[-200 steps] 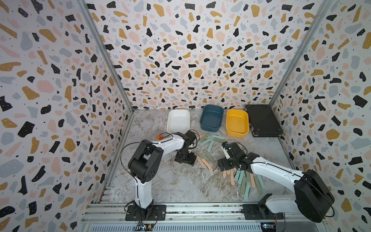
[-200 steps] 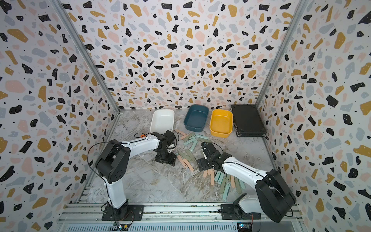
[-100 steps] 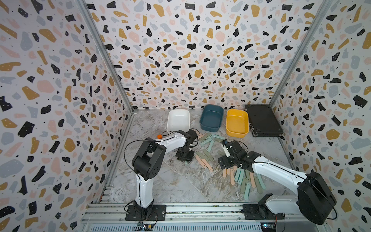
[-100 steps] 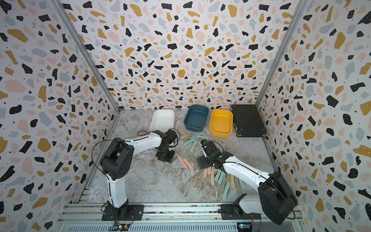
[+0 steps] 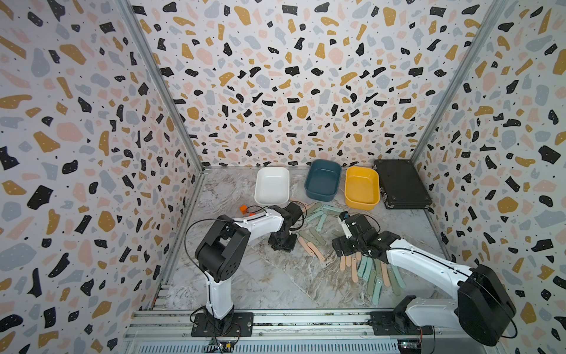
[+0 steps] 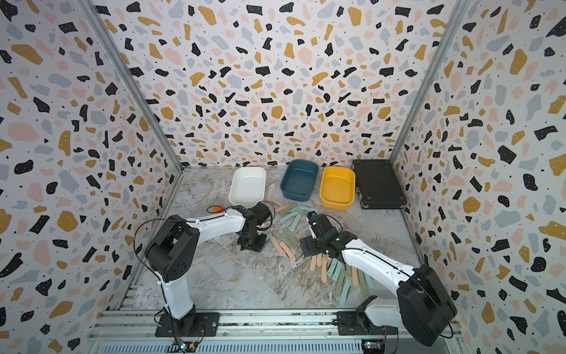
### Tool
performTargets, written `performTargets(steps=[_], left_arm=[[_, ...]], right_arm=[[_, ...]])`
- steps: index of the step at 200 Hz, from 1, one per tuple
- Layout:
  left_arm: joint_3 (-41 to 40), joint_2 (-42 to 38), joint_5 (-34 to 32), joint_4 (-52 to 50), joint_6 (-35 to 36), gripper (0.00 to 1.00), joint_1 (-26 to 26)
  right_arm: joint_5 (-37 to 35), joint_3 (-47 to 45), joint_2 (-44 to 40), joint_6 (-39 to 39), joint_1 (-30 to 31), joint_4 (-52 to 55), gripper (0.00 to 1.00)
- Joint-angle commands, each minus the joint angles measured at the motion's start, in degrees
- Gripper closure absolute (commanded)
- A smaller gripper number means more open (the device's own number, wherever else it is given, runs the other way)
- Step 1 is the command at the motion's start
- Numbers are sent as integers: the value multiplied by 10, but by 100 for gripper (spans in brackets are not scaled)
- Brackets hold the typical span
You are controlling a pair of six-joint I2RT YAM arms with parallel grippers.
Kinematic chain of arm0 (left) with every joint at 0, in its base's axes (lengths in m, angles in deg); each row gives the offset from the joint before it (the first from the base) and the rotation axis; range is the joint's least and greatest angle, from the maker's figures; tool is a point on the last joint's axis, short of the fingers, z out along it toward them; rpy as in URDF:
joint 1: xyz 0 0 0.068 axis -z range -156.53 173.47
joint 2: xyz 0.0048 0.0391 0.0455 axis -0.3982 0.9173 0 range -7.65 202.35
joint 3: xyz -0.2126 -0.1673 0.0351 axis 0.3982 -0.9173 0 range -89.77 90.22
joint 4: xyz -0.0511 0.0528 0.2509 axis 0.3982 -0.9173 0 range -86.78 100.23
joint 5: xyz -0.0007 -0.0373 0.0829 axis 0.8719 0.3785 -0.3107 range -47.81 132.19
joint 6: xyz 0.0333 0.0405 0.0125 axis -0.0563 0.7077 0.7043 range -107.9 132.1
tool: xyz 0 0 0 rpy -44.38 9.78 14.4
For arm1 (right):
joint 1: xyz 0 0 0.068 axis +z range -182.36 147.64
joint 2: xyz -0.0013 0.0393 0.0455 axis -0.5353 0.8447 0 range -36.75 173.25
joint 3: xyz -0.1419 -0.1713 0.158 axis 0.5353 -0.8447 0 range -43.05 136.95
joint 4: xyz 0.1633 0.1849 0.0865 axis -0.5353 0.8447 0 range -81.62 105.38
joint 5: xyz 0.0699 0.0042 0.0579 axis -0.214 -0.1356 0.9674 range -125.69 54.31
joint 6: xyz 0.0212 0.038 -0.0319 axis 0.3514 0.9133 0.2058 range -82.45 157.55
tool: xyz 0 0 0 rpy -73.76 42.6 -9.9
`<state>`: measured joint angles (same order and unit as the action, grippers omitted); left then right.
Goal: Place the fruit knives into the storage box by color
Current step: Pick up the fruit knife from the center of the board.
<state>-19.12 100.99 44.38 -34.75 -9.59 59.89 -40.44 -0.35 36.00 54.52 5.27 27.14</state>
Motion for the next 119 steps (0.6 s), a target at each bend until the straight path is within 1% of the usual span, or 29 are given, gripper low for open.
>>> performTargets(steps=[1, 12, 19, 28, 45, 60, 87, 119], left_arm=[[6, 44, -17, -14, 5, 47, 0], [19, 57, -20, -15, 8, 40, 0], [28, 67, -22, -18, 13, 38, 0], [40, 79, -22, -20, 15, 36, 0], [58, 101, -20, -17, 20, 37, 0], [74, 118, -18, -17, 23, 43, 0], [89, 135, -8, -17, 25, 57, 0], [79, 117, 1, -14, 19, 73, 0]], right_arm=[[-4, 1, -18, 16, 2, -4, 5], [-8, 2, -18, 14, 2, -1, 4], [-11, 3, -18, 12, 2, 0, 4], [-13, 5, -18, 11, 2, 0, 4], [-14, 7, -17, 10, 2, -1, 4], [-13, 7, -17, 11, 2, -3, 3], [-16, 5, -21, 12, 2, -2, 4], [-13, 5, -30, 12, 2, 5, 3]])
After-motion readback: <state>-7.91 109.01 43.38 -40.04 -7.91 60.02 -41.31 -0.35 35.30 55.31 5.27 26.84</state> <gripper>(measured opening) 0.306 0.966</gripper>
